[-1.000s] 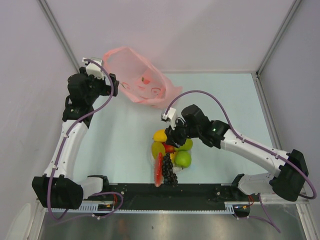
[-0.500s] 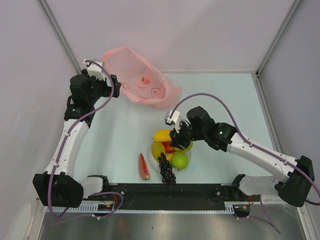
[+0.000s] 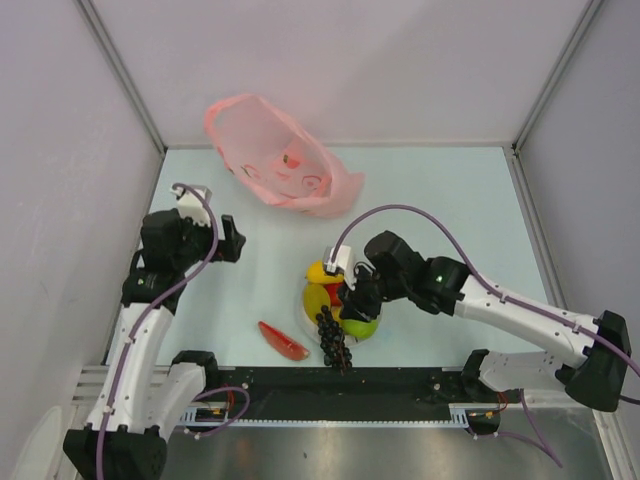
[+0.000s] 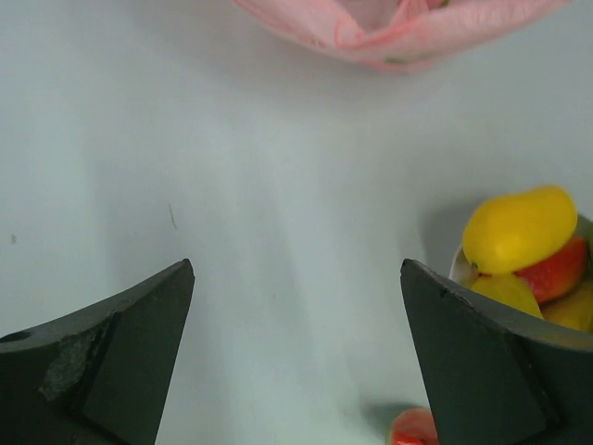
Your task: Take the fake fruits out of the plastic bag
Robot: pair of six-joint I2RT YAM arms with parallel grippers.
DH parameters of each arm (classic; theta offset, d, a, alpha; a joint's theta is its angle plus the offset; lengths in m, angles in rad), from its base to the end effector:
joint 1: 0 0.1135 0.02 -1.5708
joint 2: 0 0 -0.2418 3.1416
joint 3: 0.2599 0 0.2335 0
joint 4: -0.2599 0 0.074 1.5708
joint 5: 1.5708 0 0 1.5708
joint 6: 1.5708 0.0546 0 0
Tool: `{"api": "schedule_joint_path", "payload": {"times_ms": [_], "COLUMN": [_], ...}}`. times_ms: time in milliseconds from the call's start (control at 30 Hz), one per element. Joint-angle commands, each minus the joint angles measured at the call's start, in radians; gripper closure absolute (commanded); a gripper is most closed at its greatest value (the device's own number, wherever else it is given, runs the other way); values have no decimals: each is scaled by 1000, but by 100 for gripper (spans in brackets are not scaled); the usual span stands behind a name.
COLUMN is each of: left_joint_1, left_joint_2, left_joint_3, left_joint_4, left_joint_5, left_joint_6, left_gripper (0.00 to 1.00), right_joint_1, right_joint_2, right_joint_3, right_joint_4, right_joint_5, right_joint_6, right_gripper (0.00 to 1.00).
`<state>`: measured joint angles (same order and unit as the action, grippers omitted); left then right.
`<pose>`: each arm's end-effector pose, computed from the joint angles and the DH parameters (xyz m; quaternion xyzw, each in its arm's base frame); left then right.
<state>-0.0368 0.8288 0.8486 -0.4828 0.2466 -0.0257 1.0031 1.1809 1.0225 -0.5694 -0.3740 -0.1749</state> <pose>0.1940 -0.0205 0.2995 0.0694 0.8437 -0.1209 0.5185 0.1195 0.2245 0.2778 -0.5613 0.7032 0.3171 0.2998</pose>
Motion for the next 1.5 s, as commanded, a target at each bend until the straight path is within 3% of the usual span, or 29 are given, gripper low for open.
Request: {"api": "schedule_joint_path", "payload": {"times_ms": [0,200,367,567,667,833,1333,1467], "left_joint_1": [6,6,12,34,66,83,94,94], "left_joint_2": [-46,-88,-173,-243,-267,-302,-324,-318], "left_joint_3": [-46,7,21,17,15,-23,-71,-77], "left_joint_4": [-85,-99,-88,-60,-48,-13,1,18], "left_joint_5": [72,88,112,148,172,197,229,238], "left_joint_6": [24,64,67,32,-17,-43,-71,-85], "left_gripper": [1,1,0,0,0,0,0,0], "right_joint_1": [60,187,295,246,221,154,189,198], "right_joint_2": [-107,-89,-26,20,43,108,174,195], "right_joint_3": [-89,-194,-188,-183,-183,-177,-144,-136], "right_joint_4": [42,163,135,120,131,154,186,195], "right_joint_5": [-29,18,122,164,188,127,112,156], "right_joint_6": [117,161,207,278,314,374,430,436], "right_gripper": [69,76,71,72,68,68,55,57]}}
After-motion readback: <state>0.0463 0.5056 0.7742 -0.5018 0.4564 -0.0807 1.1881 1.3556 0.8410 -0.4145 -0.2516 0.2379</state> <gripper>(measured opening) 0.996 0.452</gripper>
